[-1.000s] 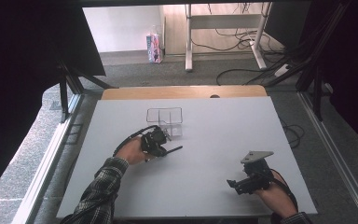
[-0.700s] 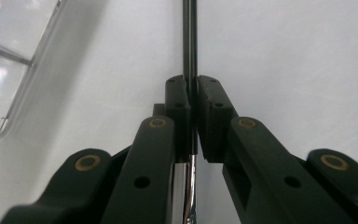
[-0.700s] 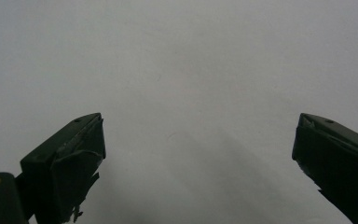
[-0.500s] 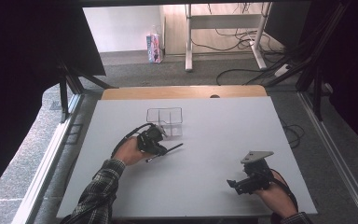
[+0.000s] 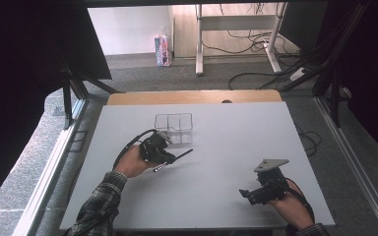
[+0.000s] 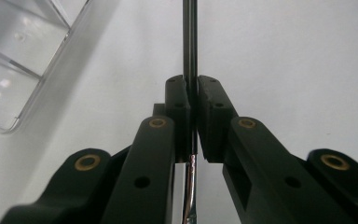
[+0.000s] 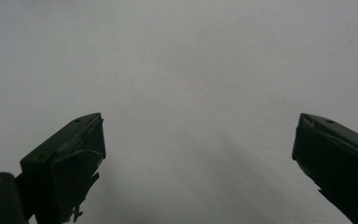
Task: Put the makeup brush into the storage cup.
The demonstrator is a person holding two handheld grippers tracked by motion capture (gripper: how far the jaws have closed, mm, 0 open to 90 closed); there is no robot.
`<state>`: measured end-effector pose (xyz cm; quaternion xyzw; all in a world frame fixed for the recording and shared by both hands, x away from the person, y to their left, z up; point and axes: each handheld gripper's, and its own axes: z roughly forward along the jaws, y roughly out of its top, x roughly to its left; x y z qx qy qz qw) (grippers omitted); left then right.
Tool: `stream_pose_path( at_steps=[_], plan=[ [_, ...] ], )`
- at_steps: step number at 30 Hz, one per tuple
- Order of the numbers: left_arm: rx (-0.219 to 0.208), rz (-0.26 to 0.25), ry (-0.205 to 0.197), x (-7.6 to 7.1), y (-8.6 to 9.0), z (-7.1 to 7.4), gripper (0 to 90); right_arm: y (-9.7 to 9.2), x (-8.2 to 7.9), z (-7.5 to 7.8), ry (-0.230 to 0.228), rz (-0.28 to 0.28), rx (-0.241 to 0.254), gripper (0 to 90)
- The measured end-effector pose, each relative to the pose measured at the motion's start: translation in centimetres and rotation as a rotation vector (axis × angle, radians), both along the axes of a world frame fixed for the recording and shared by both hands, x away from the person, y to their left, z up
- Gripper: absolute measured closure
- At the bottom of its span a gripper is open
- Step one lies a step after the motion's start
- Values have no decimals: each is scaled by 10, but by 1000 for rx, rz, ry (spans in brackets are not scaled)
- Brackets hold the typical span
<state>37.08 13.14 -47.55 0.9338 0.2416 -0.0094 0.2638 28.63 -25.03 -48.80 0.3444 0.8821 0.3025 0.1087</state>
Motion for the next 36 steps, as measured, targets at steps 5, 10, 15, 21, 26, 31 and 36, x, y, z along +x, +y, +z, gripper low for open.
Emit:
stream_pose_path(
  at_steps=[5,10,15,21,26,31,36],
  plan=[
    [-43,-6,-19,-11,2,12,841,0,0,1,-2,4,21,21],
    [-60,-16,-37,-23,4,23,841,0,0,2,-8,13,32,20],
    [-69,-11,-66,-36,5,29,841,0,0,3,-4,14,40,18],
    [-83,2,-99,-57,12,30,841,0,0,4,-15,20,52,13],
    [-114,24,-121,-68,19,27,841,1,0,4,-10,26,66,13],
    [-165,36,-127,-79,21,24,841,2,0,5,-14,28,78,12],
    [-239,53,-128,-90,25,21,841,1,0,5,-28,34,89,10]
  ],
)
